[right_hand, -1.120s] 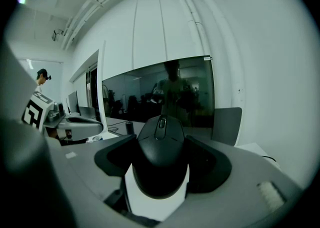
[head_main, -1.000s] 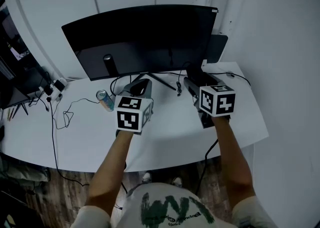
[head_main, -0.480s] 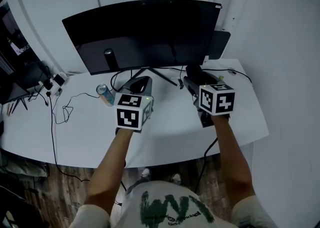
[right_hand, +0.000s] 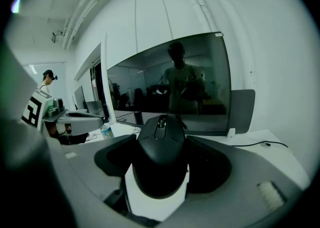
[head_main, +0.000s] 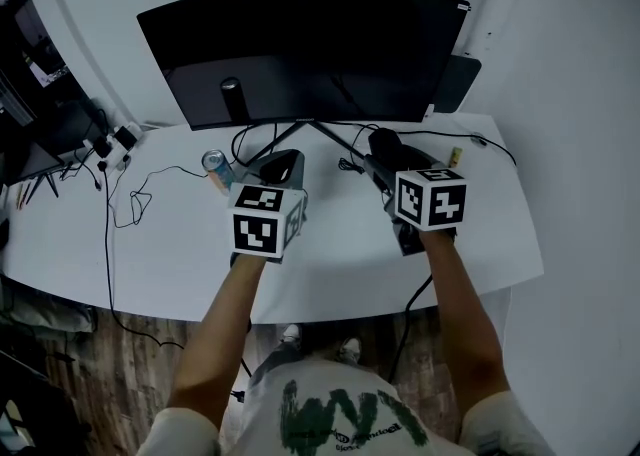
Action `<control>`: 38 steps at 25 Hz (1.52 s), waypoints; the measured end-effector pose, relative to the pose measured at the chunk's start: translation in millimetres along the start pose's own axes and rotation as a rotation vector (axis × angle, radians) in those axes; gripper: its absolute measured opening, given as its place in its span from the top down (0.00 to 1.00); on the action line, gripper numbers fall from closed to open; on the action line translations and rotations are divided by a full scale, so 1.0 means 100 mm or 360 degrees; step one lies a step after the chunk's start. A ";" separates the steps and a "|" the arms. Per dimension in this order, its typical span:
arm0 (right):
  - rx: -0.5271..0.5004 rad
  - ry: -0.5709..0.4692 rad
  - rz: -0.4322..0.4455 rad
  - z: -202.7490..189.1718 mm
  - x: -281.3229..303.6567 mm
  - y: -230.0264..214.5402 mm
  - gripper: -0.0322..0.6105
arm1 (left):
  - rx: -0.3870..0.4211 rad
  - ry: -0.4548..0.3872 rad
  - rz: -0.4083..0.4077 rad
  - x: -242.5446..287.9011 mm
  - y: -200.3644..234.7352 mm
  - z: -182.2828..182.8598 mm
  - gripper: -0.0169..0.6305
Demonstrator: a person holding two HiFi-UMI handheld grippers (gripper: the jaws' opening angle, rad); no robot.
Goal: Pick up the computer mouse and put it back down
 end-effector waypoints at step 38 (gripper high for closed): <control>-0.0248 0.0596 0.0306 -1.77 0.84 0.80 0.47 | -0.0263 0.0161 0.0304 -0.50 0.26 -1.15 0.97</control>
Point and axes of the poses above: the fingertips, and each gripper's own axes: x forward along the fingers, y to its left, z out of its top, the point moved 3 cm from there along -x, backward along the fingers, and after that the axes turned 11 degrees about -z, right-handed, at the moved point
